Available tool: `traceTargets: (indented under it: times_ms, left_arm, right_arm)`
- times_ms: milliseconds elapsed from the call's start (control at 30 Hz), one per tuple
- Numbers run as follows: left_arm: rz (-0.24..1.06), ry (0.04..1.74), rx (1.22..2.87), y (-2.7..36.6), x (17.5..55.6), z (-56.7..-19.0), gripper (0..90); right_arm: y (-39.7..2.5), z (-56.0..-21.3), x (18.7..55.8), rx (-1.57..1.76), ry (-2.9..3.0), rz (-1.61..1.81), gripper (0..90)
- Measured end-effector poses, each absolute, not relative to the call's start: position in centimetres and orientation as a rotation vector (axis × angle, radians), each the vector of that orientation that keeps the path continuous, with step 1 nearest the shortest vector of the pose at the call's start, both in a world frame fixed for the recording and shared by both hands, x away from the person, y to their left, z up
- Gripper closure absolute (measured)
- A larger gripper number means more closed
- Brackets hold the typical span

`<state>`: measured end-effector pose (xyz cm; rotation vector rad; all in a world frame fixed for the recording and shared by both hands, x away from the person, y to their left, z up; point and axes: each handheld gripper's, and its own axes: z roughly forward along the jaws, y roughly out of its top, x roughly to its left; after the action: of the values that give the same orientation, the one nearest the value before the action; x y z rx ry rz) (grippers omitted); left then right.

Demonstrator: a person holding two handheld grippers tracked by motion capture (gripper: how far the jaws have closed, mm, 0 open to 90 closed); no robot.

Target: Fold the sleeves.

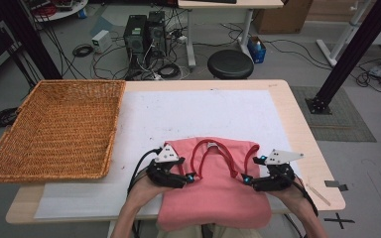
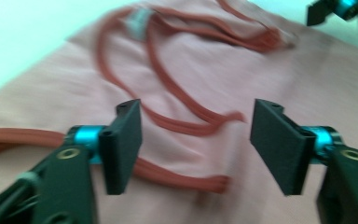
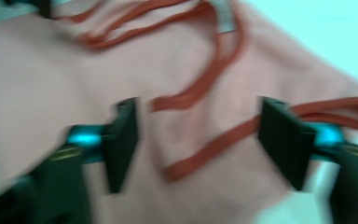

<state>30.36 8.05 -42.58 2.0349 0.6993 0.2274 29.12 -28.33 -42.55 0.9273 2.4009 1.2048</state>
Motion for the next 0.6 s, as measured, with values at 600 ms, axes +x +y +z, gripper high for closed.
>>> traceTargets:
  times_ms: [600]
  left_arm:
    - [0.412,0.823,1.979,10.1,32.2,-40.1,27.2]
  right_arm:
    - [-29.2,-42.2,29.8,0.96,2.286,1.145,21.4]
